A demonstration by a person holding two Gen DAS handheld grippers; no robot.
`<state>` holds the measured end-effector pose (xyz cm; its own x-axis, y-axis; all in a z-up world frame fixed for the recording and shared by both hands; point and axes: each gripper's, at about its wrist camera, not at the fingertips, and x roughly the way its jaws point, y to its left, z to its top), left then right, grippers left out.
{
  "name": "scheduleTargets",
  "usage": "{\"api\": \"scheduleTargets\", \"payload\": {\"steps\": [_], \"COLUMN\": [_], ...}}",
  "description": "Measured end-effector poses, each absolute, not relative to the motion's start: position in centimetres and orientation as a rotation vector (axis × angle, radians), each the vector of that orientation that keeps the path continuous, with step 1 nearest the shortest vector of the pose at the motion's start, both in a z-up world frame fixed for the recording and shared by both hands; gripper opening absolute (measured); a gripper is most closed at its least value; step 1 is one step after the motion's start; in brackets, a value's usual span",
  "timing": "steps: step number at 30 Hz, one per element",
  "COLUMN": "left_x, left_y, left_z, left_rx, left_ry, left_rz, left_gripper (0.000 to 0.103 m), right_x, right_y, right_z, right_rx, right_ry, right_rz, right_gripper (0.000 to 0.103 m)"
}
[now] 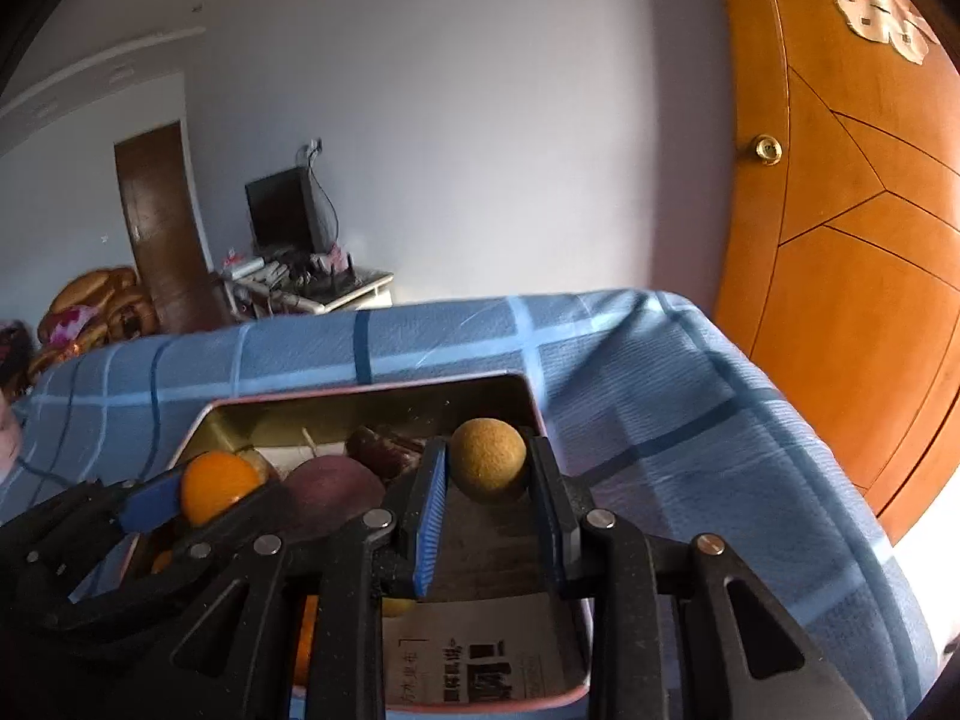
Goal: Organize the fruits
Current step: 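Lower the orange and yellow fruit into the tin and open both grippers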
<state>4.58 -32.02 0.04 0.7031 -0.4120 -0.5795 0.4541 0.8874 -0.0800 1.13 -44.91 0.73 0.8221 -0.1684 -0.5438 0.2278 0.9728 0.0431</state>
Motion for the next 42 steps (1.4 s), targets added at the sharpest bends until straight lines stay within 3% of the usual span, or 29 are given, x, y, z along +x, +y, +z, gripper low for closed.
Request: {"api": "scheduleTargets", "payload": {"steps": [30,35,38,42], "left_x": [5.7,5.8,5.8,5.5], "left_y": [-31.9,-31.8,-31.7,-31.4], "left_z": [-0.1,-0.1,-0.1,0.1], "left_rx": [0.073,0.073,0.074,0.078], "left_ry": [0.625,0.63,0.632,0.604], "left_rz": [-0.439,-0.433,-0.427,-0.392], "left_gripper": [0.043,0.043,0.046,0.07], "right_x": [3.6,3.2,3.1,2.8], "right_y": [-44.5,-44.8,-45.1,-45.2], "right_z": [-1.1,-1.0,-1.1,-0.9], "right_rx": [0.117,0.135,0.15,0.153], "right_ry": [0.683,0.672,0.673,0.658], "right_rz": [-0.118,-0.123,-0.113,-0.132], "right_gripper": [0.03,0.035,0.035,0.035]}}
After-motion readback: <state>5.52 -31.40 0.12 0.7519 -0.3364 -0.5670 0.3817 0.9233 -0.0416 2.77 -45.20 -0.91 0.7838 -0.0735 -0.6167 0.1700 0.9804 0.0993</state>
